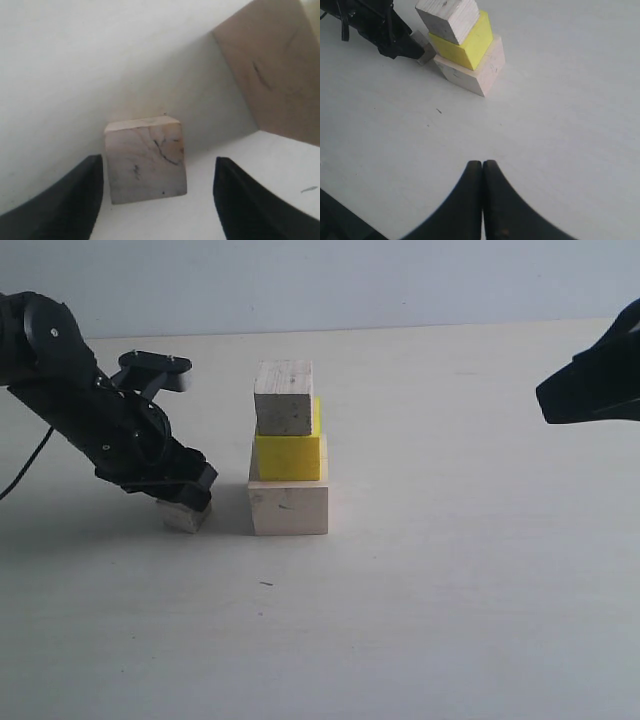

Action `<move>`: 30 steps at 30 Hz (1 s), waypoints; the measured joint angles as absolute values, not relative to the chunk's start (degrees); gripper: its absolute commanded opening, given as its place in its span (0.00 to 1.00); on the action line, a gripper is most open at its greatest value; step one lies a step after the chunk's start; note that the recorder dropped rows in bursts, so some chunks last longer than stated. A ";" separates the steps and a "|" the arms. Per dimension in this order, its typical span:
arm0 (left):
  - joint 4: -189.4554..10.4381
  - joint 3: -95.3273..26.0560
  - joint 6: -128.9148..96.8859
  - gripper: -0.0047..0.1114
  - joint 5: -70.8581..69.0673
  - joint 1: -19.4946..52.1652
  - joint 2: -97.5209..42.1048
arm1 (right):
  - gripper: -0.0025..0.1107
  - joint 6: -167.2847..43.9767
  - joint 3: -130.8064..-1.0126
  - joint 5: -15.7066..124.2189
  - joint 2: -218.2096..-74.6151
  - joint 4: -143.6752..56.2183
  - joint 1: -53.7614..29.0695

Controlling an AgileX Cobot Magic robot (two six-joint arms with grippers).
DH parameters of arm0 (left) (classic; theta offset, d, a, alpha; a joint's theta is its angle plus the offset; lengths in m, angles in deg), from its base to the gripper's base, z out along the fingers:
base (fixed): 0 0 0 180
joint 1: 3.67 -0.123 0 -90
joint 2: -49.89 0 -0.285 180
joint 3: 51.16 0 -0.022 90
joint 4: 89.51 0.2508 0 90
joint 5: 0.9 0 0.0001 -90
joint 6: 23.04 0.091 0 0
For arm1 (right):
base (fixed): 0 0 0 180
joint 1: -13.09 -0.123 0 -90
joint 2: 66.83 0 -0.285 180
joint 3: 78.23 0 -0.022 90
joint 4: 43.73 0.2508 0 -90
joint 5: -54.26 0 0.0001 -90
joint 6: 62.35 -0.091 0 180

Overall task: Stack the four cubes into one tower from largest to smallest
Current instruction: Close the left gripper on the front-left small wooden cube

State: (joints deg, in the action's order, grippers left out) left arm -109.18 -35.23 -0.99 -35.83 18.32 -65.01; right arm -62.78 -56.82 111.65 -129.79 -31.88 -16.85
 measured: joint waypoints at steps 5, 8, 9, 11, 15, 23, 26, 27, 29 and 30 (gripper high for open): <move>-109.18 -35.23 -0.99 0.58 -35.27 18.32 -65.62 | 0.02 -62.78 -56.82 111.65 -129.79 -31.88 -16.85; -109.18 -35.23 -0.99 0.58 -34.84 18.32 -65.62 | 0.02 -62.78 -56.82 111.65 -129.79 -31.88 -16.85; -109.18 -35.23 -0.99 0.58 -34.84 18.32 -65.62 | 0.02 -62.78 -56.82 111.65 -129.79 -31.88 -16.85; -109.18 -35.23 -0.99 0.58 -34.72 18.32 -65.62 | 0.02 -62.78 -56.82 111.65 -129.79 -31.88 -16.85; -109.07 -35.23 -0.99 0.58 -34.61 18.32 -65.62 | 0.02 -62.86 -56.82 111.65 -129.79 -31.88 -16.85; -108.96 -35.23 -0.99 0.58 -34.39 18.32 -65.62 | 0.02 -62.90 -56.82 111.65 -129.79 -31.88 -16.85; -108.96 -35.23 -0.99 0.58 -34.39 18.32 -65.62 | 0.02 -62.99 -56.82 111.65 -129.79 -31.88 -16.85; -108.96 -35.23 -0.99 0.58 -34.39 18.32 -65.62 | 0.02 -62.99 -56.82 111.65 -129.79 -31.88 -16.85; -108.96 -35.23 -0.99 0.58 -34.26 18.32 -65.62 | 0.02 -62.99 -56.82 111.65 -129.79 -31.88 -16.85; -108.96 -35.23 -0.99 0.58 -34.03 18.32 -65.62 | 0.02 -62.99 -56.82 111.65 -129.79 -31.88 -16.85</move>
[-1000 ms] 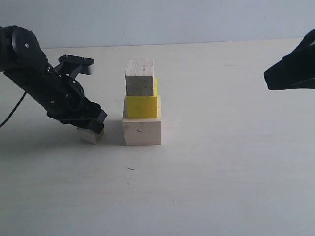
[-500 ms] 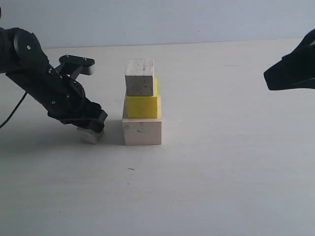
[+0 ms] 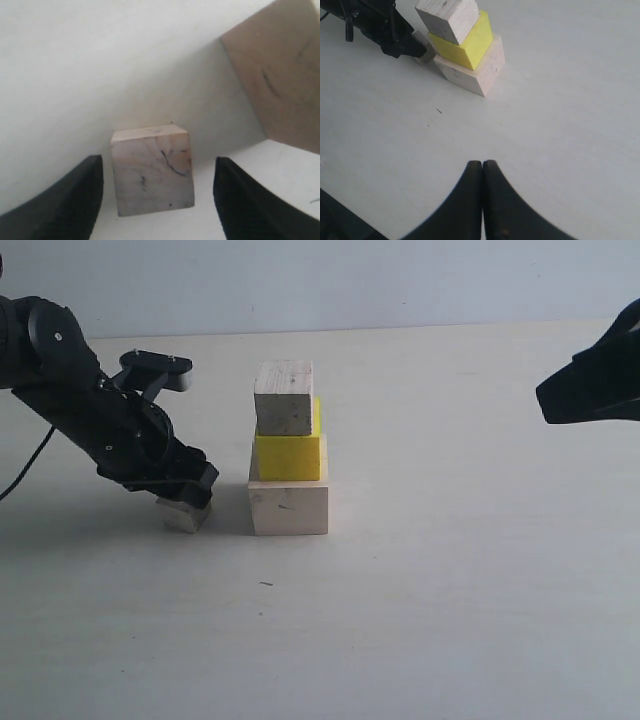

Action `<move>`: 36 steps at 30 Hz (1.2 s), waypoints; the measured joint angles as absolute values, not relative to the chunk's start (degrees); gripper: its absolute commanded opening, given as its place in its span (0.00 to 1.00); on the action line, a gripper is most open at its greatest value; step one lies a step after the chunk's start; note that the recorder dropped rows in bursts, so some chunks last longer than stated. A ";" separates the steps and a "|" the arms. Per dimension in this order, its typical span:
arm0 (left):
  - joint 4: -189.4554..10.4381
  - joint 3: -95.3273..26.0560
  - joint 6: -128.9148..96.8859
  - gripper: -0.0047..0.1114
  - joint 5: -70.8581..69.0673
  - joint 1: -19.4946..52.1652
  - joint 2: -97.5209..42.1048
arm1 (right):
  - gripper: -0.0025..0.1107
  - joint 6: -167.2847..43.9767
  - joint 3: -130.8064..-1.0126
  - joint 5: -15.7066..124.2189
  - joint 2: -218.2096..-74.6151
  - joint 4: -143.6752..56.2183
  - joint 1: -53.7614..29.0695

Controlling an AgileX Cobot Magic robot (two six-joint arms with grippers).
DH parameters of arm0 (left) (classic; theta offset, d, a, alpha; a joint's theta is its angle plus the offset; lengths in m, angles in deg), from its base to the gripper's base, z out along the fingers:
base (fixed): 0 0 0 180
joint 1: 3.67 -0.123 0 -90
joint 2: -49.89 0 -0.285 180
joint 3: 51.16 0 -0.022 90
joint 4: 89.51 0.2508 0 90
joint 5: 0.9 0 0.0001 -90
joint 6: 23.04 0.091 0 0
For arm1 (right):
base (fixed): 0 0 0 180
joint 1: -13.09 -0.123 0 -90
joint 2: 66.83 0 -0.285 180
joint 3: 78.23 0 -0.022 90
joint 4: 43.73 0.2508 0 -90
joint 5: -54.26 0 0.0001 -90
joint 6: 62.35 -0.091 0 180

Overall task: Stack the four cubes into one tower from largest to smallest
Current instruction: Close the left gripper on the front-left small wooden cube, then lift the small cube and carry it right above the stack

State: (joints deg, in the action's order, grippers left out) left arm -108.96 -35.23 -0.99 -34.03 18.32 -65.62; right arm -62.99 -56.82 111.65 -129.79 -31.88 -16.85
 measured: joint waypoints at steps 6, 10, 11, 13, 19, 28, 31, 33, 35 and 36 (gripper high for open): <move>-108.96 -35.23 -0.99 0.58 -33.78 18.32 -66.35 | 0.02 -62.99 -56.82 111.65 -129.79 -31.88 -16.85; -108.96 -35.23 -0.99 0.58 -33.78 18.32 -66.90 | 0.02 -62.99 -56.82 111.65 -129.79 -31.88 -16.85; -108.96 -35.23 -0.99 0.57 -33.78 18.32 -66.90 | 0.02 -62.99 -56.82 111.65 -129.79 -31.88 -16.85; -108.96 -35.23 -0.99 0.55 -33.78 18.32 -66.90 | 0.02 -62.99 -56.82 111.65 -129.79 -31.88 -16.85; -108.56 -35.23 -0.99 0.22 -33.78 18.32 -66.90 | 0.02 -62.99 -56.82 111.65 -129.79 -31.88 -16.85; -107.12 -35.36 -0.99 0.04 -35.48 18.32 -66.21 | 0.02 -62.99 -56.82 111.65 -129.79 -31.88 -16.85; -106.21 -35.74 -0.99 0.04 -37.72 18.27 -64.05 | 0.02 -62.99 -56.82 111.65 -129.79 -31.88 -16.85; -105.31 -37.21 -0.99 0.04 -40.89 18.27 -61.90 | 0.02 -62.99 -56.82 111.65 -129.79 -31.88 -16.85; -104.27 -39.06 -0.99 0.04 -44.26 18.27 -59.77 | 0.02 -62.99 -56.82 111.65 -129.79 -31.88 -16.85; -103.94 -40.25 -0.99 0.04 -46.16 18.27 -58.54 | 0.02 -62.99 -56.82 111.65 -129.79 -31.88 -16.85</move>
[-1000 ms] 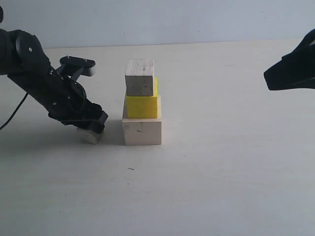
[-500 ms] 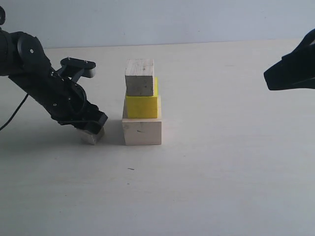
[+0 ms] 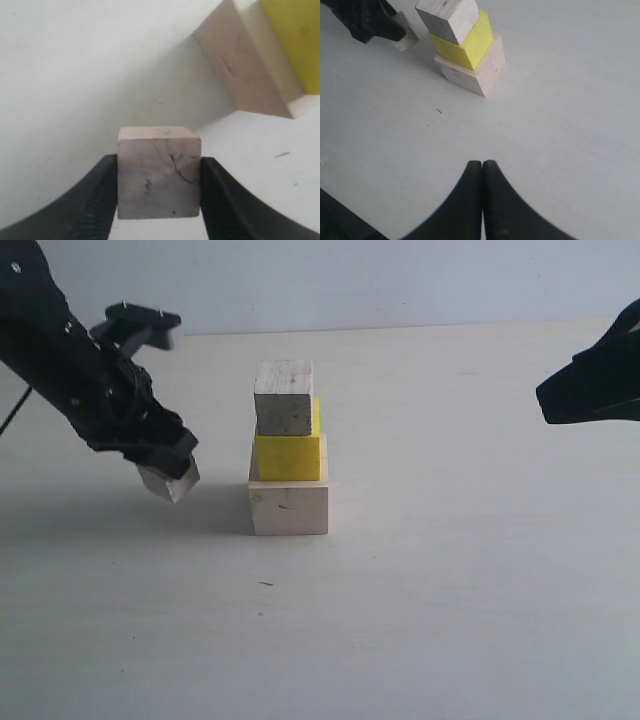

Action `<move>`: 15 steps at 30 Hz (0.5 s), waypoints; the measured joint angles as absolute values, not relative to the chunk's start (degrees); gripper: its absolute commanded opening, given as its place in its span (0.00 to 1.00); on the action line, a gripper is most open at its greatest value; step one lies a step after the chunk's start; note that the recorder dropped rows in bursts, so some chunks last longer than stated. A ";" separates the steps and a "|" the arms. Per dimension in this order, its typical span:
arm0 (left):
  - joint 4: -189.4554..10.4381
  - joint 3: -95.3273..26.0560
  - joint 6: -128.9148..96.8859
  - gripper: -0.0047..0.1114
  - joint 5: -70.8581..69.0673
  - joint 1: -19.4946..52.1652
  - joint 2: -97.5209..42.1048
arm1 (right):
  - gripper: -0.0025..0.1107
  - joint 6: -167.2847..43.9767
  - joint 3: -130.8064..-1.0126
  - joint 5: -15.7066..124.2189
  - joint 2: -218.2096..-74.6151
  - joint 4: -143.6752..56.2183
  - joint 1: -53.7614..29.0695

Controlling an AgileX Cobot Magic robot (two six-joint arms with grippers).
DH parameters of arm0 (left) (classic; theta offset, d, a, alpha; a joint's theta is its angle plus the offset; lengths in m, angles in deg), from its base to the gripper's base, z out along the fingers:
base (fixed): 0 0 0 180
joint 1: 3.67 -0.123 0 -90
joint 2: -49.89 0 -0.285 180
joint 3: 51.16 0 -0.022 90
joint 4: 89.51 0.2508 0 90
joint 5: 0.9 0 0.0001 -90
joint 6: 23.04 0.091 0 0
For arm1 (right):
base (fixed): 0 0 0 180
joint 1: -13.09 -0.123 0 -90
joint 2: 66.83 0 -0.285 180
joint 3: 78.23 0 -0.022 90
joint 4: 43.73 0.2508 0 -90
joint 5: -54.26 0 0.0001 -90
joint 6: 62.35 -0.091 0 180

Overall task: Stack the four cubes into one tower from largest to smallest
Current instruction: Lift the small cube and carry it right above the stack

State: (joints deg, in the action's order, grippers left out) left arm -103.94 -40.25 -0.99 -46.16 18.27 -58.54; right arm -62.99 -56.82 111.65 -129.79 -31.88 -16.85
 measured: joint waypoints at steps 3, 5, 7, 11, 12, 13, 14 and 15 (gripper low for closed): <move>-103.82 -44.32 -0.99 0.04 -51.42 18.27 -54.92 | 0.02 -62.99 -56.82 111.65 -129.79 -31.88 -16.85; -103.82 -47.83 -2.03 0.04 -54.56 18.27 -52.80 | 0.02 -62.99 -56.82 111.65 -129.79 -31.88 -16.85; -103.74 -51.24 -4.48 0.04 -56.91 18.27 -51.50 | 0.02 -62.99 -56.82 111.65 -129.79 -31.88 -16.85; -103.60 -58.69 -10.07 0.04 -63.22 18.27 -50.06 | 0.02 -62.99 -56.82 111.65 -129.79 -31.88 -16.85; -103.60 -59.94 -10.78 0.04 -64.59 18.27 -50.06 | 0.02 -62.99 -56.82 111.65 -129.79 -31.88 -16.85; -103.60 -61.04 -11.46 0.04 -65.46 18.27 -50.06 | 0.02 -62.99 -56.82 111.65 -129.79 -31.88 -16.85; -103.60 -62.45 -11.85 0.04 -66.40 18.27 -50.06 | 0.02 -62.99 -56.82 111.65 -129.79 -31.88 -16.85; -103.60 -63.21 -12.16 0.04 -66.90 18.27 -50.06 | 0.02 -62.99 -56.82 111.65 -129.79 -31.88 -16.85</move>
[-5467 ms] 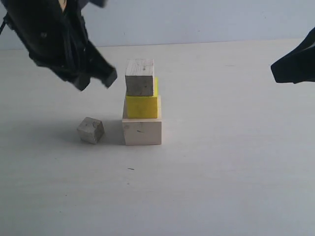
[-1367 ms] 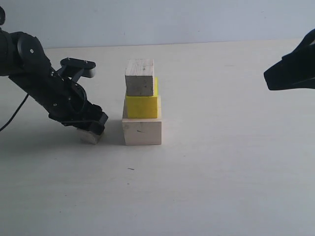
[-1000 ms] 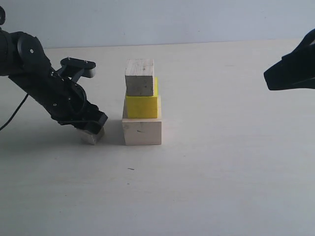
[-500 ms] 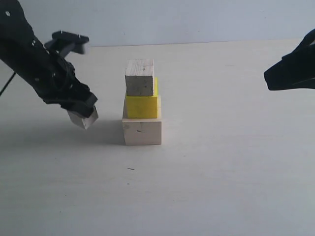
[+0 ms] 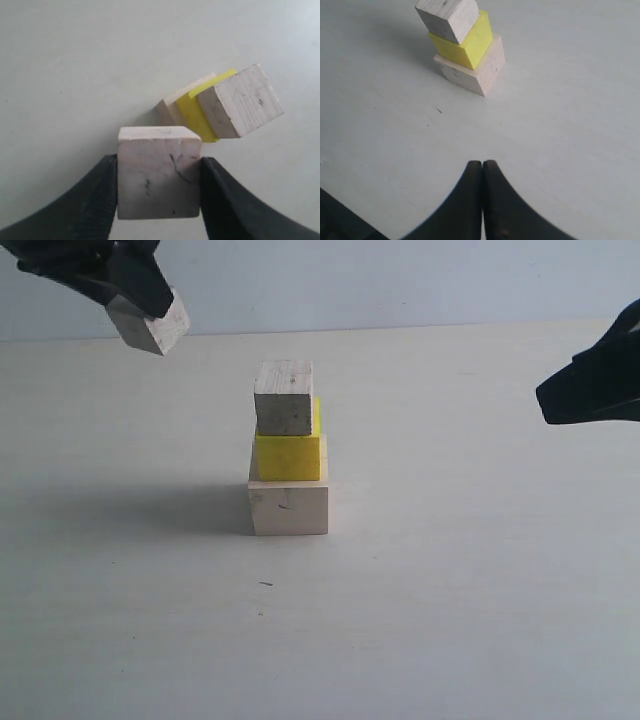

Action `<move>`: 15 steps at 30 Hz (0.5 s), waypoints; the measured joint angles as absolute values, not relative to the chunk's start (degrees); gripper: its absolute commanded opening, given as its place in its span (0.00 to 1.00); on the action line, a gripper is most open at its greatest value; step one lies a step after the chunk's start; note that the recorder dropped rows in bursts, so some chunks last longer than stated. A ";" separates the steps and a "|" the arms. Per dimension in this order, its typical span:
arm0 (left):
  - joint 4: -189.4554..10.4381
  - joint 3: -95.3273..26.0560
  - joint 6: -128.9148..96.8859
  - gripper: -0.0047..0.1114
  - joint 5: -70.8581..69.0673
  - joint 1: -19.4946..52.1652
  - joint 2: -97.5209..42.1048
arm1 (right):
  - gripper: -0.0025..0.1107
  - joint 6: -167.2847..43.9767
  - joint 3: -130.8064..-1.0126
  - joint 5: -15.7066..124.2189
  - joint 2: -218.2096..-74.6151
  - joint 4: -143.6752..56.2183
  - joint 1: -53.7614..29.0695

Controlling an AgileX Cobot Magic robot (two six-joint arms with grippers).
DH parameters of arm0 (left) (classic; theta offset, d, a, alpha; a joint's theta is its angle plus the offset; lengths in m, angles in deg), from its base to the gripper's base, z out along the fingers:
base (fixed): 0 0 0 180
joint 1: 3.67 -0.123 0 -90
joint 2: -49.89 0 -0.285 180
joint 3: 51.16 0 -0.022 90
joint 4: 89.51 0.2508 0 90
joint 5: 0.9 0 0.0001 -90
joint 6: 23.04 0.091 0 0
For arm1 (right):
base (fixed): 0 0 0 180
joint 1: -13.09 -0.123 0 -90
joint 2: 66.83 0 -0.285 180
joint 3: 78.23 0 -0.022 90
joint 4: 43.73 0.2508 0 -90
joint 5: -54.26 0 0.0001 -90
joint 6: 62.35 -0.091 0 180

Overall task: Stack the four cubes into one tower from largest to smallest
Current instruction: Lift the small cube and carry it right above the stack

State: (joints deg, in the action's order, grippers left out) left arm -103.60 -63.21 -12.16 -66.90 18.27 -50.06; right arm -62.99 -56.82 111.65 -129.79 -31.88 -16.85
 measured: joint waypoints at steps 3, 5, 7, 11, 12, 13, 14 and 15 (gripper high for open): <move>-103.60 -64.82 -12.59 0.04 -67.52 18.27 -50.06 | 0.02 -62.99 -56.82 111.65 -129.79 -31.88 -16.85; -104.72 -65.04 -12.70 0.04 -67.93 18.27 -50.06 | 0.02 -62.99 -56.82 111.65 -129.79 -31.88 -16.85; -106.98 -65.04 -12.82 0.04 -68.36 18.27 -50.06 | 0.02 -62.99 -56.82 111.65 -129.79 -31.88 -16.85; -110.46 -65.04 -12.94 0.04 -68.63 18.86 -50.06 | 0.02 -62.99 -56.82 111.65 -129.79 -31.88 -16.85; -110.56 -65.04 -13.21 0.04 -68.63 19.44 -50.06 | 0.02 -62.99 -56.82 111.65 -129.79 -31.88 -16.85; -110.29 -65.04 -14.15 0.04 -68.63 20.07 -50.06 | 0.02 -62.99 -56.82 111.65 -129.79 -31.88 -16.85; -109.70 -65.04 -16.00 0.04 -68.63 20.76 -50.06 | 0.02 -62.99 -56.82 111.65 -129.79 -31.88 -16.85; -108.71 -65.04 -18.11 0.04 -68.63 21.55 -50.06 | 0.02 -62.99 -56.82 111.65 -129.79 -31.88 -16.85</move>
